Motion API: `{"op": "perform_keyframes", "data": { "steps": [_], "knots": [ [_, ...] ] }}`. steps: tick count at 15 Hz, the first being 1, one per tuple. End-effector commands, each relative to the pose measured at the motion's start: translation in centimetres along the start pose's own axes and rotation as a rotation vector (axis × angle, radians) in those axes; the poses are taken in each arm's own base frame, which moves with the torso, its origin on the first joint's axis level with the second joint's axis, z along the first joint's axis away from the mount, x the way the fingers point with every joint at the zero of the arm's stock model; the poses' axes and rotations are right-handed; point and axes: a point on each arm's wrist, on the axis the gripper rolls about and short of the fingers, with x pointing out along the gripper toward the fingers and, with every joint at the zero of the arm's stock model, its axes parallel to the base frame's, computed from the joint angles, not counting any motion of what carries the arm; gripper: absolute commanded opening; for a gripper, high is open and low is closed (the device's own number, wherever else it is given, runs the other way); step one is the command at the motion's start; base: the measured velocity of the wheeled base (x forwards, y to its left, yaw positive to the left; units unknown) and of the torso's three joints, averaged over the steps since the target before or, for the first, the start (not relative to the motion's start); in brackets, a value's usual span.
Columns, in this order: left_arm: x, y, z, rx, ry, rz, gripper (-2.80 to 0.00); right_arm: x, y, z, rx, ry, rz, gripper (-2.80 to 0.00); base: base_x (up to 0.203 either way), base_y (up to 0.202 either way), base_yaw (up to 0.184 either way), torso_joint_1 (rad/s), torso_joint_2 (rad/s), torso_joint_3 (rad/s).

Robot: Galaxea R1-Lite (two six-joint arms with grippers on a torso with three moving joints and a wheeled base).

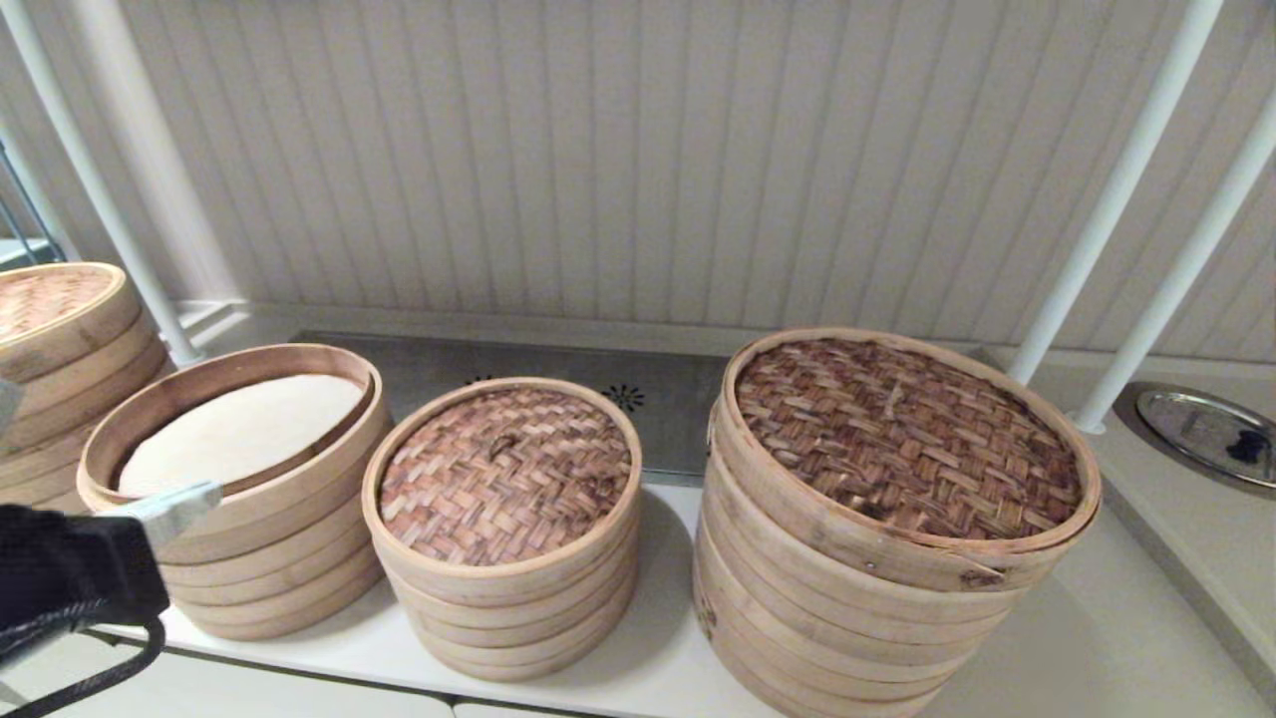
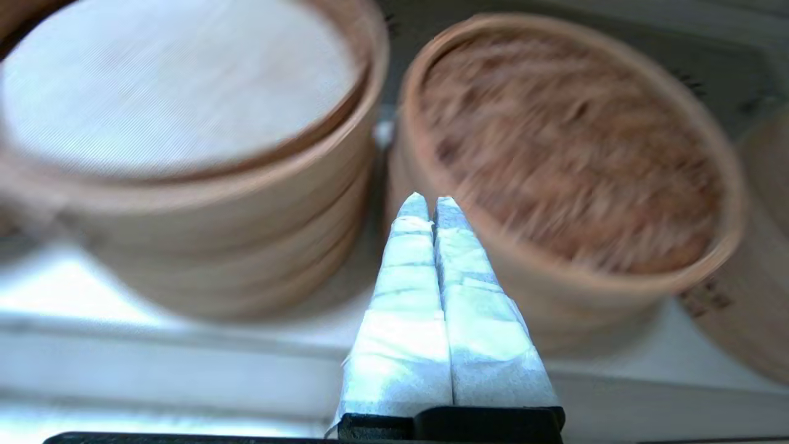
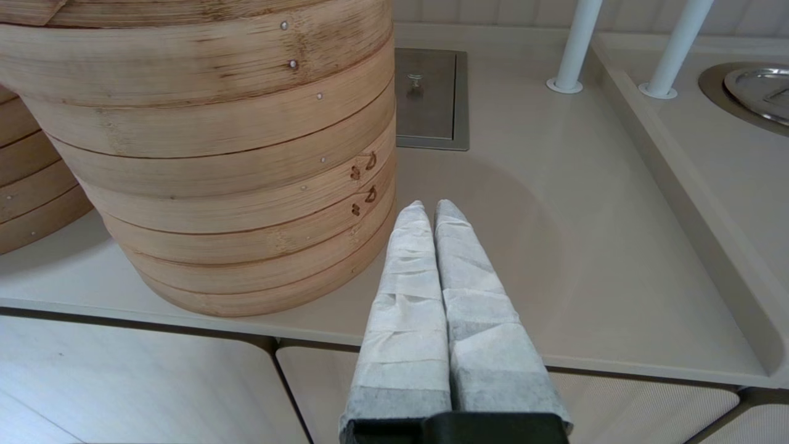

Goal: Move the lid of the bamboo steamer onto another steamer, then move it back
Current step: Pick up the steamer

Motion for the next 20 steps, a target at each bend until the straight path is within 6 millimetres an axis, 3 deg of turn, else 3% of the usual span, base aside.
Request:
{"op": "perform_keyframes", "data": {
  "steps": [1, 6, 11, 16, 20],
  "knots": [
    [-3.0, 0.8, -1.0, -0.016, -0.07, 0.046, -2.8, 0.0, 0.0, 0.0, 0.0, 0.0, 0.0, -2.8, 0.0, 0.0, 0.0, 0.0, 0.0, 0.0],
    [-4.8, 2.8, -5.1, -0.081, -0.042, 0.303, -2.8, 0.0, 0.0, 0.0, 0.0, 0.003, 0.0, -2.8, 0.0, 0.0, 0.0, 0.0, 0.0, 0.0],
    [-7.1, 2.6, -8.8, -0.057, -0.105, 0.277, -2.8, 0.0, 0.0, 0.0, 0.0, 0.002, 0.0, -2.8, 0.0, 0.0, 0.0, 0.0, 0.0, 0.0],
    [-9.3, 2.1, -12.9, 0.022, -0.16, 0.092, -2.8, 0.0, 0.0, 0.0, 0.0, 0.001, 0.0, -2.8, 0.0, 0.0, 0.0, 0.0, 0.0, 0.0],
    [-10.5, 2.1, -14.5, 0.108, -0.244, 0.068, -2.8, 0.0, 0.0, 0.0, 0.0, 0.001, 0.0, -2.8, 0.0, 0.0, 0.0, 0.0, 0.0, 0.0]
  ]
}}
